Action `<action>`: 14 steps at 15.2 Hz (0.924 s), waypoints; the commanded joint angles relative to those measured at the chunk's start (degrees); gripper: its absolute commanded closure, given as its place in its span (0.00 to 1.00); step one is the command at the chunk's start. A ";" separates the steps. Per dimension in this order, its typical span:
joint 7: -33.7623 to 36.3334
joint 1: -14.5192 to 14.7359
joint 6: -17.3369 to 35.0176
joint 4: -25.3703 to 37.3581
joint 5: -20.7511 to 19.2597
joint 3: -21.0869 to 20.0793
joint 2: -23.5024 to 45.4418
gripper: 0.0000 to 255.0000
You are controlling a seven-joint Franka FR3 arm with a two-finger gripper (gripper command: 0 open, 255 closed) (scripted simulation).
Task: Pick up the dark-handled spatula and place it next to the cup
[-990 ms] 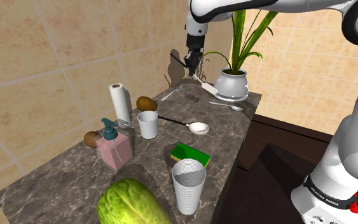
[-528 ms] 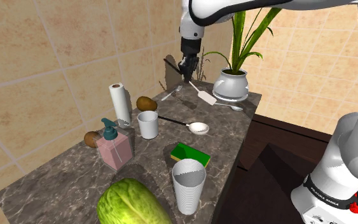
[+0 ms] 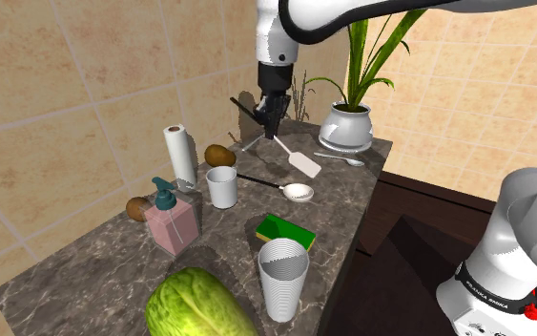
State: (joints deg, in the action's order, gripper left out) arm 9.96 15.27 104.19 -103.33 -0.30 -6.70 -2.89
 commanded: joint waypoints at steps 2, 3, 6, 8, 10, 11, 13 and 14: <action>4.20 1.94 -0.11 -0.45 -0.08 -2.16 -0.54 1.00; 5.56 2.57 -0.13 -0.52 -0.11 -2.88 -0.61 1.00; 9.69 4.47 -0.26 -0.31 -0.27 -5.08 -0.48 1.00; 12.49 5.74 -0.40 0.16 -0.45 -6.57 -0.10 1.00; 15.32 7.03 -0.60 0.91 -0.71 -8.05 0.53 1.00; 16.74 7.69 -0.72 1.39 -0.87 -8.79 0.93 1.00; 19.62 9.04 -1.02 2.55 -1.29 -10.24 1.92 1.00; 21.07 9.73 -1.19 3.24 -1.54 -10.95 2.51 1.00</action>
State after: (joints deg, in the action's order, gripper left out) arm 29.72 24.43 102.92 -100.36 -1.66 -17.04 -0.79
